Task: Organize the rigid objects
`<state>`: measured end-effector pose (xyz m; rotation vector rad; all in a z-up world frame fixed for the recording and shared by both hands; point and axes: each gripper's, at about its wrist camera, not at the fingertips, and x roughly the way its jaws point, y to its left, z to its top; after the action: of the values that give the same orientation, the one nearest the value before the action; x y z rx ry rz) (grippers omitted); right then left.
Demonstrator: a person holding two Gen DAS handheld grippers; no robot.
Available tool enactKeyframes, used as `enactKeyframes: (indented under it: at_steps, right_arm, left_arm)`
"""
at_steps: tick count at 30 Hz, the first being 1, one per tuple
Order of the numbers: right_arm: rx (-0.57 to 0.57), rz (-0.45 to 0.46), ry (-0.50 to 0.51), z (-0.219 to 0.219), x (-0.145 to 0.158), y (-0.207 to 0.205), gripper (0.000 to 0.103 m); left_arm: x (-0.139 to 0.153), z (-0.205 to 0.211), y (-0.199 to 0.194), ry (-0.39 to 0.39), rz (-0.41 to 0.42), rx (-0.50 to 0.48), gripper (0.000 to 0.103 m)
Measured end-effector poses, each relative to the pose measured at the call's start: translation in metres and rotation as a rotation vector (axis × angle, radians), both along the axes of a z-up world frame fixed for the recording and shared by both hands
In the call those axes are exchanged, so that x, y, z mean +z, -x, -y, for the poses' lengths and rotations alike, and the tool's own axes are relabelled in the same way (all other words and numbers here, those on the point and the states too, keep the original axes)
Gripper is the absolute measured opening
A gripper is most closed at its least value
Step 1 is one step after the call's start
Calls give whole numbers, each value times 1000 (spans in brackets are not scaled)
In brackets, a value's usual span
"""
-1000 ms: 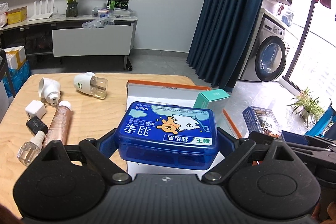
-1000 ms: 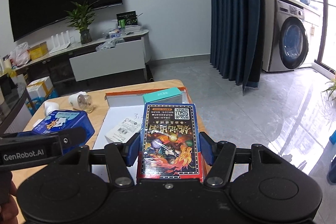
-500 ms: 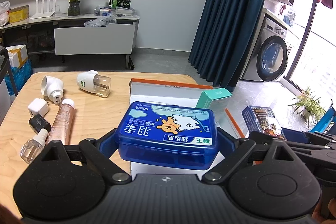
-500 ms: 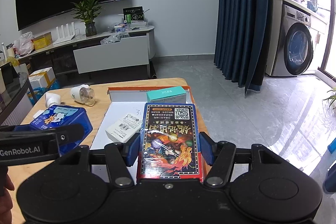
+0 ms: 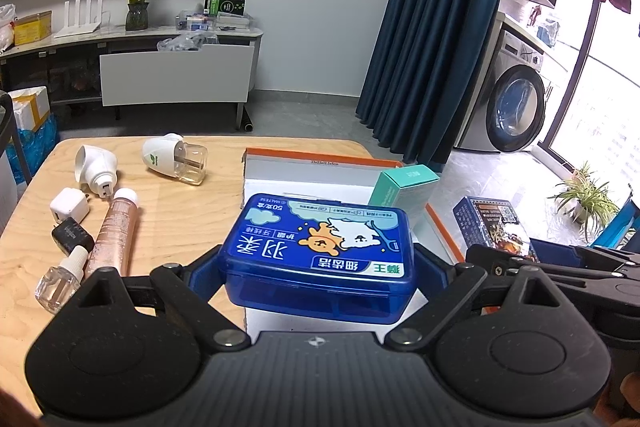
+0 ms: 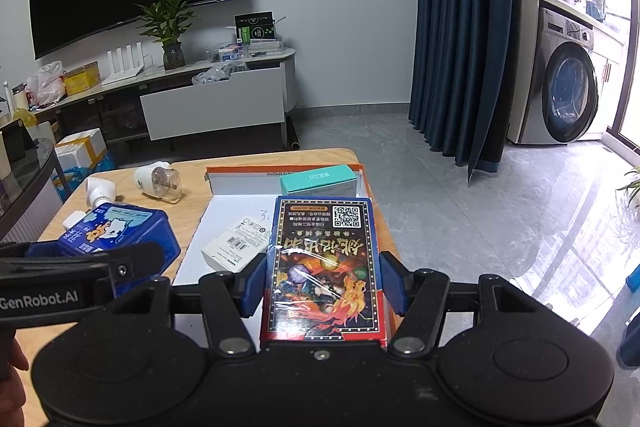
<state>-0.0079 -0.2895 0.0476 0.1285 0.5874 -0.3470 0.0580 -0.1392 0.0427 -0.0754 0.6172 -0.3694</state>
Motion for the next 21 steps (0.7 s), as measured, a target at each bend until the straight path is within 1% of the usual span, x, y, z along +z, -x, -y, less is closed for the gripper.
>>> enactKeyframes:
  at_steps: [21]
  right_arm:
    - [16, 0, -5, -5, -3, -4, 71]
  left_arm:
    - [-2, -1, 2, 1, -6, 2, 96]
